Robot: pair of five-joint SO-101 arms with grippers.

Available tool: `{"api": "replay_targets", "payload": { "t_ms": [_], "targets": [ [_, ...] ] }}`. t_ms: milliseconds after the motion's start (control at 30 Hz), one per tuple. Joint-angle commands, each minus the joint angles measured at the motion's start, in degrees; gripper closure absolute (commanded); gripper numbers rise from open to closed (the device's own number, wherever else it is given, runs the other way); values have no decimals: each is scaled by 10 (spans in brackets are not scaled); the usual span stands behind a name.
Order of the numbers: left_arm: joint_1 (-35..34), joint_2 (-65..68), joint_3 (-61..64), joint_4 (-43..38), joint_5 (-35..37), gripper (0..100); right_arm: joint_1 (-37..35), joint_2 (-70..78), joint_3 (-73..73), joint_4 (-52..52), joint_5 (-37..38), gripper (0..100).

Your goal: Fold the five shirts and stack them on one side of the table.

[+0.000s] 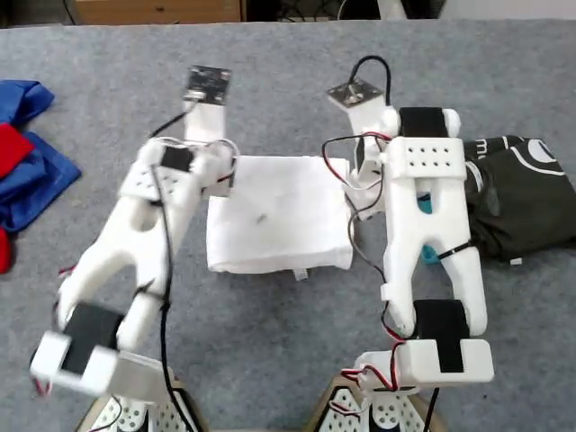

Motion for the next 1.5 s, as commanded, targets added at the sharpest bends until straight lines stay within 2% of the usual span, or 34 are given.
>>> {"api": "replay_targets", "payload": {
  "t_ms": [0, 100, 167, 333, 433, 533, 700, 833, 1133, 1200, 1367, 1467],
  "targets": [
    [9, 64, -85, -4, -5, 970, -7, -31, 4, -7, -8, 986],
    [9, 114, -139, 19, -5, 970, -9, -26, 16, -56, -11, 986],
    [-5, 142, -164, 21, -5, 970, -24, -27, 54, -98, -44, 986],
    [-38, 182, -196, 21, -5, 971, -61, -27, 239, -262, -113, 986],
    [-44, 197, -193, 20, -5, 971, -45, -27, 337, -382, -131, 986],
    [-45, 215, -191, 22, -5, 971, -7, -29, 377, -426, -147, 986],
    [-45, 253, -195, 22, -3, 971, 1, -39, 370, -424, -149, 986],
    [-44, 251, -198, 22, -5, 971, 0, -94, 335, -373, -149, 986],
    [-50, 113, -196, 28, -5, 971, 1, -271, 278, -244, -153, 986],
    [-55, 76, -192, 52, -5, 971, 1, -286, 279, -213, -187, 976],
    [-93, -5, -187, 127, -5, 971, 0, -295, 279, -170, -302, 859],
    [-130, -46, -167, 149, -5, 971, -38, -289, 284, -169, -376, 810]
  ]
}}
